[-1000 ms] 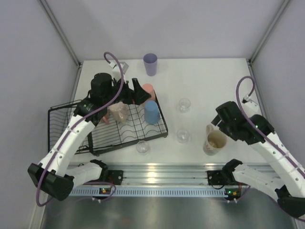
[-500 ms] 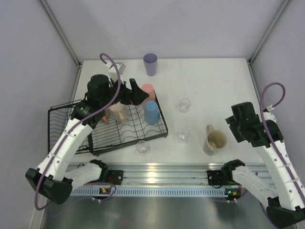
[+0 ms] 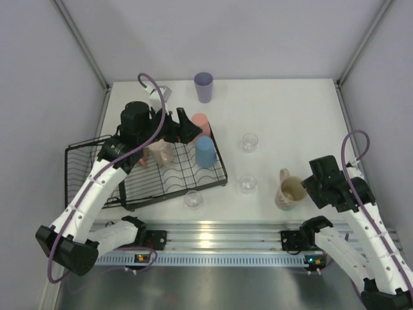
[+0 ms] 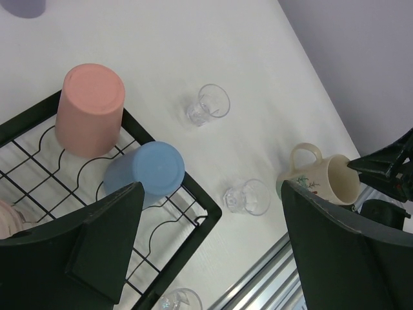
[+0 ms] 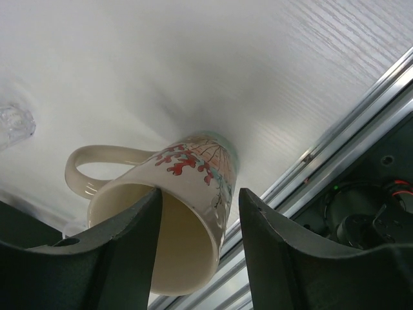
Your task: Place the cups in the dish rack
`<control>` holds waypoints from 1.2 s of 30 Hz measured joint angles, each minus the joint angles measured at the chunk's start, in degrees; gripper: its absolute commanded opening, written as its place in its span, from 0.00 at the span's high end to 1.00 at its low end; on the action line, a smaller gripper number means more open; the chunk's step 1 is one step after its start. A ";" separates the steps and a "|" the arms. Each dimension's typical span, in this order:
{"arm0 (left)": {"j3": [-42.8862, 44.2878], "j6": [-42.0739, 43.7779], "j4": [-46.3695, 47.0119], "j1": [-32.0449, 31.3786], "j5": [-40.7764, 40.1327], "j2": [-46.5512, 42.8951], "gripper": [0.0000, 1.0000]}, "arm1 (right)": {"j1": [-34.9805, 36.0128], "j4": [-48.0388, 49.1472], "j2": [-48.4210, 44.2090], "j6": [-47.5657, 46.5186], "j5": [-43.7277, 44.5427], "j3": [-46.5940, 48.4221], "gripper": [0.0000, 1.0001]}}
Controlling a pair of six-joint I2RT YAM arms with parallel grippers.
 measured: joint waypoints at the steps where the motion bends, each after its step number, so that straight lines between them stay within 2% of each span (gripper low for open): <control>1: -0.24 -0.02 0.02 0.02 -0.02 0.00 0.07 | 0.00 0.00 0.09 -0.39 -0.09 0.00 0.49; 8: -0.85 -0.04 -0.26 0.02 -0.57 0.02 0.07 | 0.00 0.00 0.59 -3.08 -0.39 0.09 0.51; 13: -0.85 -0.28 -0.26 0.02 -0.63 0.24 0.08 | 0.00 1.92 1.64 -3.74 -1.68 -4.44 0.61; 14: -0.85 -0.31 -0.28 0.02 -0.66 0.31 0.08 | 0.00 2.40 2.08 -3.93 -1.86 -5.29 0.63; 17: -0.85 -0.52 -0.26 0.00 -0.92 0.35 0.08 | 0.00 4.52 3.19 -5.09 -2.32 -7.04 0.81; 18: -0.85 -0.66 -0.26 0.02 -1.07 0.35 0.09 | 0.00 5.16 3.69 -6.29 -2.43 -7.26 0.98; 25: -0.83 -2.19 -0.22 0.00 -1.44 0.87 0.12 | -0.07 10.05 6.80 -12.66 -1.14 -6.88 1.00; 30: 1.84 -3.69 -0.85 0.28 1.07 5.27 0.12 | -0.11 24.02 5.20 -28.57 0.81 -7.37 1.00; 36: 12.72 -5.14 -3.61 1.97 8.02 10.45 0.13 | -0.11 46.07 6.16 -54.05 3.06 -2.93 1.00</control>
